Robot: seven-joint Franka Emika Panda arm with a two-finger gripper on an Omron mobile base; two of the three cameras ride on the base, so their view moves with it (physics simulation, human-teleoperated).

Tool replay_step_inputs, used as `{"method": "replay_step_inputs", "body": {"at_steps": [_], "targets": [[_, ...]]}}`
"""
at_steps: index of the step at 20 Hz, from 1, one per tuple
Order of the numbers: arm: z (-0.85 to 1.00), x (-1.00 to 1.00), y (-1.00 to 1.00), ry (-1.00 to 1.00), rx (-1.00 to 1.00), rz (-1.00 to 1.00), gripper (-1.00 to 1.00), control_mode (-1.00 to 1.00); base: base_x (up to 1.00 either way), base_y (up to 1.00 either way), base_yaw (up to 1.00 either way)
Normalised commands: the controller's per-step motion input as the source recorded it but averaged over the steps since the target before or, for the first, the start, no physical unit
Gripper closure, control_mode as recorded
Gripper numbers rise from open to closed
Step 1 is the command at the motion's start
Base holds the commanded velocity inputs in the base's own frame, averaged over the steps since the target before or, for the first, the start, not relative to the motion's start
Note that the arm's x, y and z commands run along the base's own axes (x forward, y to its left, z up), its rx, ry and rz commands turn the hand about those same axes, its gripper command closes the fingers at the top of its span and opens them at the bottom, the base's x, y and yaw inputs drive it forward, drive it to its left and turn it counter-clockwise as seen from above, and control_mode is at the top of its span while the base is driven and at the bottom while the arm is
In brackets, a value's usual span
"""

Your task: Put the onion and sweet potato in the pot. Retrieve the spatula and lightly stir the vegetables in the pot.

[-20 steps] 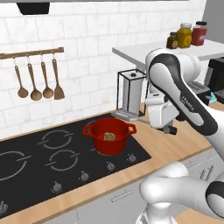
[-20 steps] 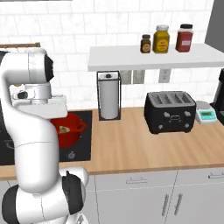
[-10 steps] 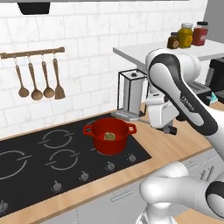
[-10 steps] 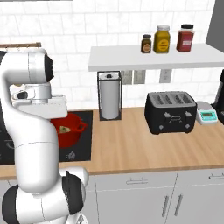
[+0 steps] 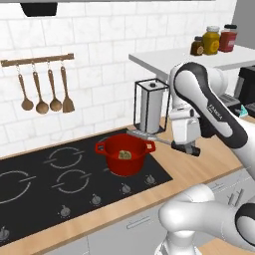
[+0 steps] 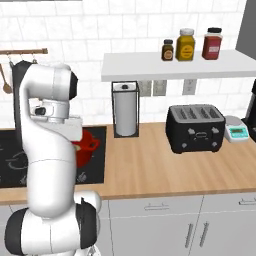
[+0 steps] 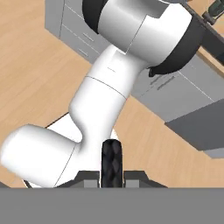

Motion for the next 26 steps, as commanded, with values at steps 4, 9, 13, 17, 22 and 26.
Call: {"method": "replay_step_inputs", "body": {"at_steps": [4, 9, 13, 17, 22, 26], "targets": [[-0.06, 0.02, -0.02, 0.07, 0.09, 0.05, 1.00, -1.00, 0.00, 0.00, 0.00], [-0.03, 0.09, 0.00, 0.07, 0.03, 0.05, 1.00, -1.00, 0.00, 0.00, 0.00], [0.00, 0.19, 0.00, 0.18, -0.04, 0.11, 1.00, -1.00, 0.00, 0.00, 0.00], [0.00, 0.07, 0.03, 0.16, -0.13, 0.11, 1.00, -1.00, 0.00, 0.00, 0.00], [0.13, 0.00, 0.00, 0.07, -0.07, 0.06, 1.00, -1.00, 0.00, 0.00, 0.00], [0.51, -0.17, -0.12, 0.00, -0.07, 0.01, 1.00, -1.00, 0.00, 0.00, 0.00]]}}
